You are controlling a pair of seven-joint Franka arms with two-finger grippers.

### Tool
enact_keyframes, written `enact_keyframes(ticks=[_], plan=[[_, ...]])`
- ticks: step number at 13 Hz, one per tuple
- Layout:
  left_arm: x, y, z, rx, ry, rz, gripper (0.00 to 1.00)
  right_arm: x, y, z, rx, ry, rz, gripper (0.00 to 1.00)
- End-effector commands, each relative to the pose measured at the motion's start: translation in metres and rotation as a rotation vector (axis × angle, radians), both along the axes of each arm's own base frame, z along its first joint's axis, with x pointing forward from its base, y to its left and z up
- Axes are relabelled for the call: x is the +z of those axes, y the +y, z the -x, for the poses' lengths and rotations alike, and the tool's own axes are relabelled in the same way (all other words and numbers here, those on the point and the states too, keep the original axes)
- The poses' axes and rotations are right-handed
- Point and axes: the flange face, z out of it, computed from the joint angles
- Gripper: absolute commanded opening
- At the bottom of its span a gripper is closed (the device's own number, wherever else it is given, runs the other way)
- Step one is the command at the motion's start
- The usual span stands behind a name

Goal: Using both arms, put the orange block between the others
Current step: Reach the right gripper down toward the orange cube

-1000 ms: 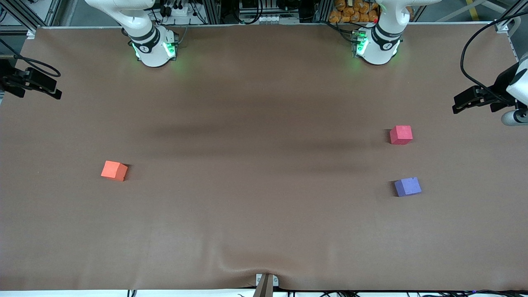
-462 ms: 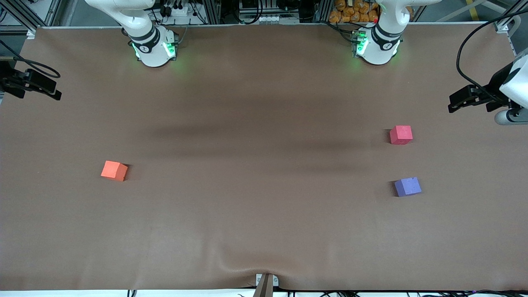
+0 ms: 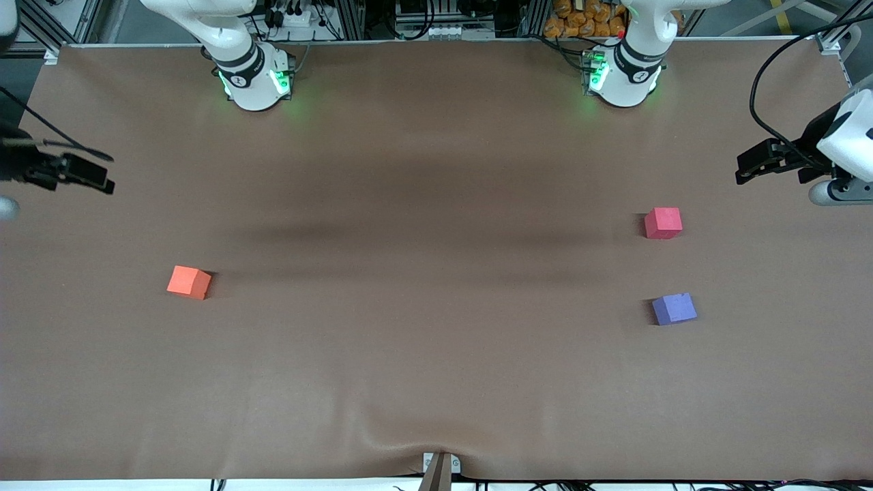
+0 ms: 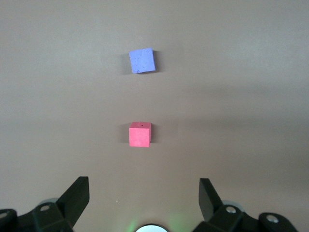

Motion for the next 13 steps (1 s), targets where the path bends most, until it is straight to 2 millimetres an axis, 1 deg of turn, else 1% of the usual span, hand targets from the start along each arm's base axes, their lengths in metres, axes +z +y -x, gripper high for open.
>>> enact_keyframes(ticks=[1, 3, 4, 6, 10, 12, 13], plan=[[0.001, -0.001, 0.002, -0.012, 0.007, 0.008, 1.0, -0.022, -0.004, -0.017, 0.006, 0.004, 0.003, 1.0], [0.002, -0.001, 0.002, -0.01, 0.004, 0.008, 1.0, -0.043, -0.007, -0.03, 0.002, 0.013, 0.003, 1.0], [0.002, -0.001, 0.002, -0.01, 0.004, 0.008, 1.0, -0.059, -0.008, -0.037, 0.0, 0.021, 0.002, 1.0], [0.001, -0.002, 0.001, -0.013, -0.001, 0.009, 1.0, -0.1, -0.009, -0.051, -0.001, 0.03, 0.002, 1.0], [-0.002, -0.003, -0.001, -0.015, -0.001, 0.009, 1.0, -0.18, -0.012, -0.061, -0.006, -0.011, 0.006, 1.0], [-0.002, -0.002, -0.003, -0.013, -0.002, 0.01, 1.0, -0.218, -0.034, -0.068, -0.041, 0.008, 0.005, 1.0], [-0.004, -0.002, -0.004, -0.013, -0.001, 0.01, 1.0, -0.233, -0.038, -0.07, -0.045, 0.018, 0.005, 1.0]])
